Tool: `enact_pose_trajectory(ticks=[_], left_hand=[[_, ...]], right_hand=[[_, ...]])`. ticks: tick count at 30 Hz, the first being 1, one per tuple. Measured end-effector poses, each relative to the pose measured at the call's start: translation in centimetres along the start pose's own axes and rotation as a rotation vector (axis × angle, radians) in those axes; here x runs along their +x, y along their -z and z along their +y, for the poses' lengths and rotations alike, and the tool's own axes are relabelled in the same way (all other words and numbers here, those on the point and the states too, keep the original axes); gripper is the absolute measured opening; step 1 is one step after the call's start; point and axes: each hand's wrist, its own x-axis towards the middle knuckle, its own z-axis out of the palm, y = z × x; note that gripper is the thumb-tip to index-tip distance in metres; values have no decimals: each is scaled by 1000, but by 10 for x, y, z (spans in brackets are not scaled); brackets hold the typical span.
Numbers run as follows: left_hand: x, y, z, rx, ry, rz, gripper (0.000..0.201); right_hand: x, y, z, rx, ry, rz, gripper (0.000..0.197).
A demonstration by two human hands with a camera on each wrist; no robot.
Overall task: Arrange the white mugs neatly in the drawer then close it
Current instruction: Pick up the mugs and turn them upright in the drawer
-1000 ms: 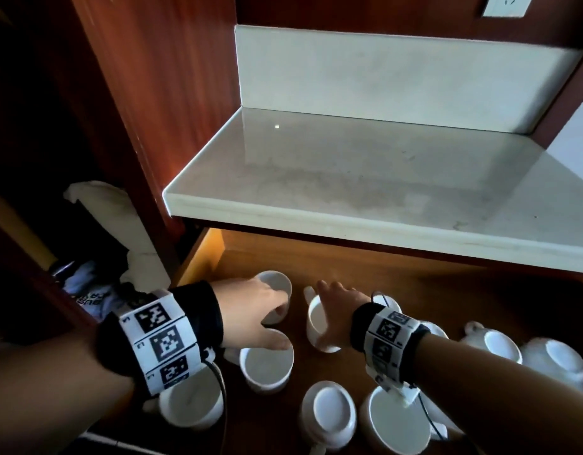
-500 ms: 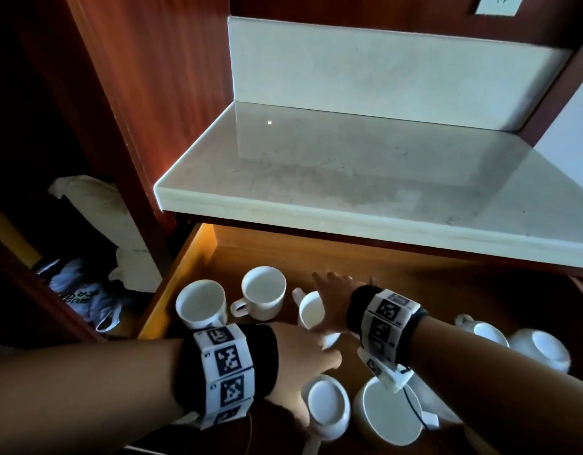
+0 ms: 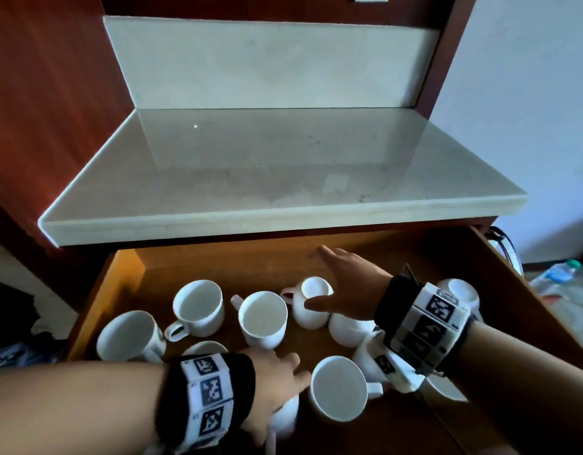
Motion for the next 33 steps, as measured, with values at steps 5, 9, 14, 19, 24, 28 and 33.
enact_pose_trajectory(ticks=[5,9,14,19,24,28,33], left_hand=[[-37,29,-39,-148,64,303,71],[-69,58,-69,-580,97,682,70],[-63,42,-83,-1073,12,884,73],[-53,29,-87,-1435,-118,900,75],[-64,23,-107,-1021,17,521,73],[-65,14,-128,-186,427,378,63],[-56,0,-129,-256,412,376,61]], right_hand=[[-6,6,7,382,47,-17,54],[-15,12,0,1059,120,-250,80],[-3,12,-17,1442,296,-137,98],[-8,10,-26,1458,392,-150,96],[-18,17,-43,739,321,86,74],[-29,6,-71,-129,276,20,85],[-33,-30,-92,-399,181,-209,83]])
